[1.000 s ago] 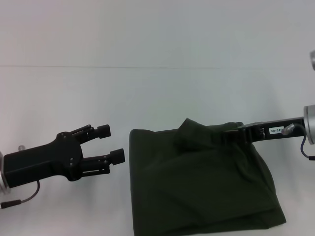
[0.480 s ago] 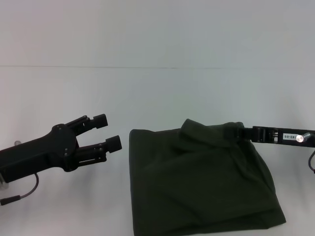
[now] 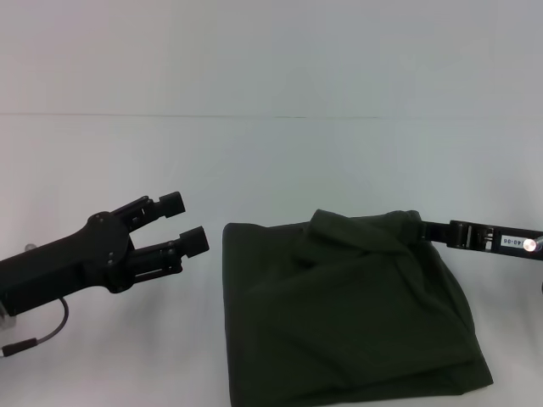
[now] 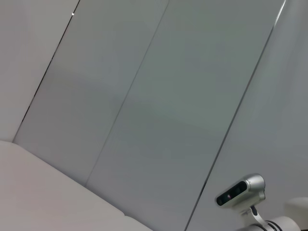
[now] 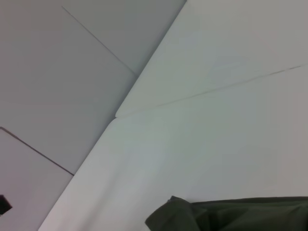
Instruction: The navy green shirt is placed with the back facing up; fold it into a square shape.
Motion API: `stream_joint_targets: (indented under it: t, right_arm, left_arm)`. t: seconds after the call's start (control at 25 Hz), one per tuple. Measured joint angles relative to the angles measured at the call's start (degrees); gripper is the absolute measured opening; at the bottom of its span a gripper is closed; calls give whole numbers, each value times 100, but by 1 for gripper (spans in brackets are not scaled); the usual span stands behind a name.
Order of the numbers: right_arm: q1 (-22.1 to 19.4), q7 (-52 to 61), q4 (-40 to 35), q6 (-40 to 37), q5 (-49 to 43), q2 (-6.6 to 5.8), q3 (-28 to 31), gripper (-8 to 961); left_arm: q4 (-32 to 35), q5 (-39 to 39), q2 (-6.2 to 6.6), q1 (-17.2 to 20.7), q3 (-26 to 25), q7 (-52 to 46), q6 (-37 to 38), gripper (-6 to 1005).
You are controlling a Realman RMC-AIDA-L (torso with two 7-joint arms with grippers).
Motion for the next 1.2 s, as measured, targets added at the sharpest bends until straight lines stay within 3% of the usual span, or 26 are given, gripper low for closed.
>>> stream_joint_targets:
  t: [0.28,0.52,0.64,1.04,1.2]
  right_arm:
    - [196,-65,-43,-236,160,-139,32,107]
    - [577,77,-17,-189,34,-212,-101,295]
    - [793,319,-2,2,-229,-192,-313,536]
    - [1139,753,10,322,-449,-50,-912,767]
    - [1171,816,13,454,-453,-11,-1140,756]
  left_arm:
    - [-29,0,-15,41,2,-6,6,947]
    - [-30,0,-18,50,-37,16,7,946]
    - [-29,1,-18,50,-55,25,7,946]
    - [-68,5,-25,67,-69,29,-5,946]
    - [-103,6,-26,67,-69,29,-20,946]
